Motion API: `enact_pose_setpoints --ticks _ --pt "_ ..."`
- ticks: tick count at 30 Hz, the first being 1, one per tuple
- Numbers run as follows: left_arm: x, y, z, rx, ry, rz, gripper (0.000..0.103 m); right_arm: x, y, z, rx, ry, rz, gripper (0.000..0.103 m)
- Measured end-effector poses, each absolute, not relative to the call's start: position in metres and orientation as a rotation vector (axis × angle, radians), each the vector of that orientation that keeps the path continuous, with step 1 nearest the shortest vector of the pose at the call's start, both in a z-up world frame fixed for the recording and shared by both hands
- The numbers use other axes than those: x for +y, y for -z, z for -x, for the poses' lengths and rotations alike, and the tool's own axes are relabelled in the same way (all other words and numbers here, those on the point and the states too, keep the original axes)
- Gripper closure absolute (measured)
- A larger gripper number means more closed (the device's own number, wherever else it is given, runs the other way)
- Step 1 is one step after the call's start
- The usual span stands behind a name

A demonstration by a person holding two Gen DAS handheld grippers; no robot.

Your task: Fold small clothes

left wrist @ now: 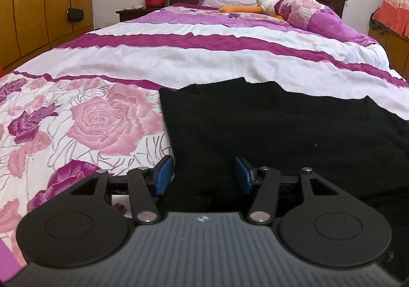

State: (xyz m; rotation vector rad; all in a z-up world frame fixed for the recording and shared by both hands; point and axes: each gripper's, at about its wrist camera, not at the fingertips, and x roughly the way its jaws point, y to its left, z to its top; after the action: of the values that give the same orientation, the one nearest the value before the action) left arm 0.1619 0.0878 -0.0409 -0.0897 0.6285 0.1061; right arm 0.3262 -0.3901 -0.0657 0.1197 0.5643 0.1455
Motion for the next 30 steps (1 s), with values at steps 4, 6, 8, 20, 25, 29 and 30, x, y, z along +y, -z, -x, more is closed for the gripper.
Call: enact_pose_setpoints --ticks 4,6,8,20,25,29,30 --pt "0.090 0.028 -0.145 0.642 -0.101 0.085 0.043 -0.398 0.053 -0.312 0.567 -0.164 -0.165 0.072" --pt "0.093 0.020 -0.132 0.645 -0.097 0.077 0.043 -0.401 0.045 -0.300 0.567 -0.179 -0.177 0.065" --pt "0.095 0.012 -0.117 0.645 -0.095 0.072 0.043 -0.402 0.039 -0.286 0.563 -0.193 -0.174 0.064" --pt "0.119 -0.009 -0.018 0.677 -0.095 0.101 0.043 -0.419 0.011 -0.178 0.596 -0.193 -0.154 0.064" --pt "0.125 0.001 0.015 0.716 -0.087 0.116 0.042 -0.427 0.014 -0.139 0.608 -0.161 -0.117 0.059" --pt "0.129 0.011 0.036 0.756 -0.063 0.151 0.042 -0.433 0.024 -0.120 0.623 -0.140 -0.133 0.053" --pt "0.129 0.015 0.042 0.765 -0.052 0.164 0.042 -0.434 0.027 -0.115 0.629 -0.138 -0.142 0.053"
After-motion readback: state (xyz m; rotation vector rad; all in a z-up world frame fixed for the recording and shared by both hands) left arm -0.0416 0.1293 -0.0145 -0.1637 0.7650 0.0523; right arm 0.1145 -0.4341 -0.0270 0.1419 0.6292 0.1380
